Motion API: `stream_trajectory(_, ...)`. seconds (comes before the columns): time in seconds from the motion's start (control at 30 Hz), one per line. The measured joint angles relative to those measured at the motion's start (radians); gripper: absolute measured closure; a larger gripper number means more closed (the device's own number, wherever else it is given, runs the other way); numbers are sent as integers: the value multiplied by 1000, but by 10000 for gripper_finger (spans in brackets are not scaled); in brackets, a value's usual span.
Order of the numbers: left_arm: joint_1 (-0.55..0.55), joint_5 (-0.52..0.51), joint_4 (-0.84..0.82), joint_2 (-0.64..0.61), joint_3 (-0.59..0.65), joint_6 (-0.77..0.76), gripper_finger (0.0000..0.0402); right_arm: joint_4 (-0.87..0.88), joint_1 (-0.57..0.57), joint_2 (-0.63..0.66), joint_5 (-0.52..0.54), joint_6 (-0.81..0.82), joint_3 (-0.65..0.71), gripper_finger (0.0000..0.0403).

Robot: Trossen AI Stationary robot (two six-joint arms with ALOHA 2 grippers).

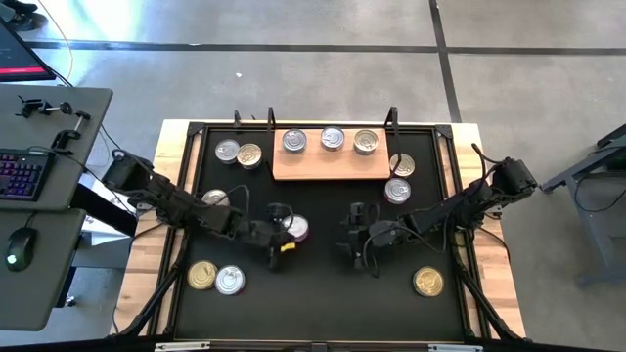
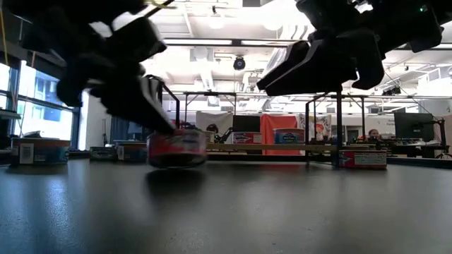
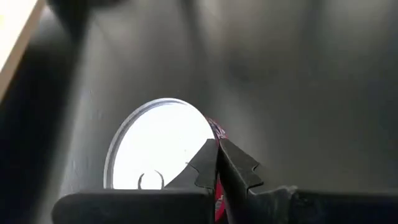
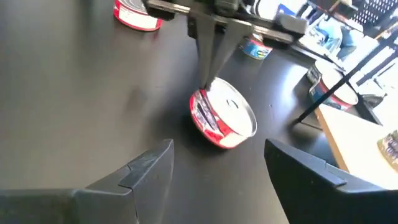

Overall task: Stack canned seafood by type on shelf
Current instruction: Put the red tuna can on the shelf aligned with the other red tuna can

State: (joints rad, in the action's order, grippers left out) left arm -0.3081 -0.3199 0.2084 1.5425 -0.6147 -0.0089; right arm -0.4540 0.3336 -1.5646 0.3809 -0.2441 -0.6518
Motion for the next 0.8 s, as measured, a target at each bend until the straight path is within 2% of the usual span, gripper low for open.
stream_trajectory(0.23,87,127,140,0,0,21,401,-7,-25,-9,-68,-106,0,157)
stream_trajectory(0.4,122,176,184,-1,0,21,401,-80,-53,-84,-82,-233,-4,157)
stream_trajectory(0.63,139,185,219,13,-1,21,401,-95,-93,-179,-85,-294,-90,157)
stream_trajectory(0.8,139,184,225,23,-2,22,401,-16,-108,-222,-86,-325,-161,157)
